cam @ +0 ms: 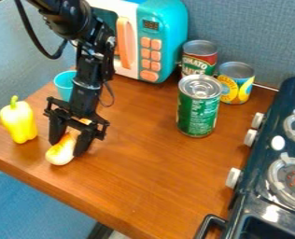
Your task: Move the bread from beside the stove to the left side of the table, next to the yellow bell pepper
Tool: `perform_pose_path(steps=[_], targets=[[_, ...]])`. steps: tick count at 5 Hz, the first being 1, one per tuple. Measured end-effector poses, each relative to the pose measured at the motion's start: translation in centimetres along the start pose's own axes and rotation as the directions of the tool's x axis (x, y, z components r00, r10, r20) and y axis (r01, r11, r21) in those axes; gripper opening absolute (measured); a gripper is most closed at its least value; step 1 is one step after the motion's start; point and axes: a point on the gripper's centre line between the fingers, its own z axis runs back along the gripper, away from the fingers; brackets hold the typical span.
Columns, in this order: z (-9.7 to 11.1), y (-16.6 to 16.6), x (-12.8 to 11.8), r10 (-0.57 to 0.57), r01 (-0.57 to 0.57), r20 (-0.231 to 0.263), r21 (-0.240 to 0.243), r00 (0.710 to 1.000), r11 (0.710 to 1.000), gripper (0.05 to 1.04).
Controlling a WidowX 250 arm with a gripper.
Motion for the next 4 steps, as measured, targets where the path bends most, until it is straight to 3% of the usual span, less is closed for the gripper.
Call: perform_pose_path(steps=[1, 3, 4], targets=[[-0.1, -0.1, -0.4, 0.009, -0.009, 0.0, -0.005, 1.0, 1.0, 0.983], [4.3, 0.5, -2.9, 0.066, -0.066, 0.12, 0.0, 0.991, 0.998, 1.001], [9.3, -2.8, -3.9, -0.046, 0.051, 0.266, -0.011, 0.963, 0.999, 1.001]])
